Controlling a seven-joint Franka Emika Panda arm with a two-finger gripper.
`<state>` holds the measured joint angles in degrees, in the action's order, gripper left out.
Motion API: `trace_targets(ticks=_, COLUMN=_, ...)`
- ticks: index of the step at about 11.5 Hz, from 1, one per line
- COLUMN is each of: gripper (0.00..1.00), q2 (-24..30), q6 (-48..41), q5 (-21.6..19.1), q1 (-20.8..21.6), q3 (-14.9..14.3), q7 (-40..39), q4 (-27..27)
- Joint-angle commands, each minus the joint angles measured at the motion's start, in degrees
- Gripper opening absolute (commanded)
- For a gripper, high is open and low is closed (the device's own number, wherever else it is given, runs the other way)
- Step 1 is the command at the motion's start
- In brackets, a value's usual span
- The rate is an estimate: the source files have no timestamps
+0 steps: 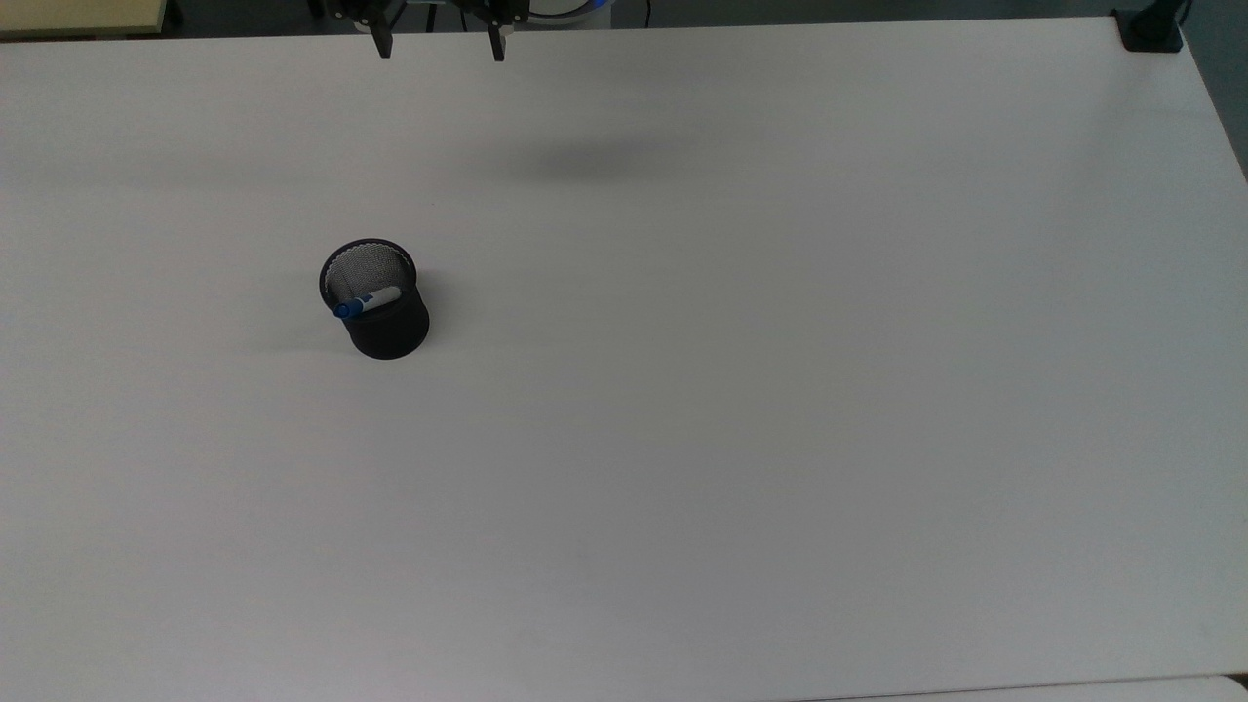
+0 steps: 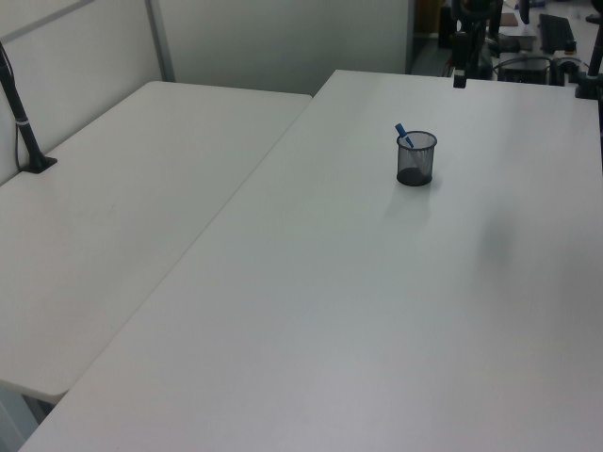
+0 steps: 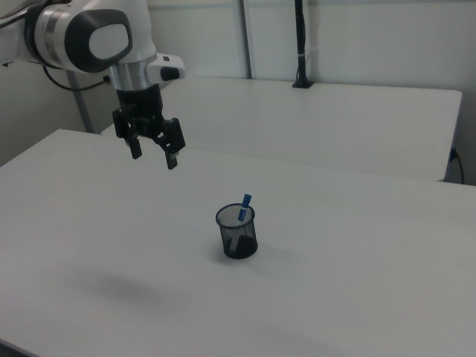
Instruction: Remove the marker
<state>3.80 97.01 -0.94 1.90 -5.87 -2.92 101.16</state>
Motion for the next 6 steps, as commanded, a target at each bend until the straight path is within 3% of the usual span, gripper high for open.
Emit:
trace_targets(ticks=1, gripper=1.0, q2=-0.1, q6=-2.6, q5=0.7, q1=-0.7, q3=0.5, q7=-1.0, q4=-0.6)
trace_targets(ticks=6, gripper=1.0, q2=0.1, q6=-3.9, q5=0.2, q1=-0.8, q3=0.2, q7=-1.0, q4=-0.7)
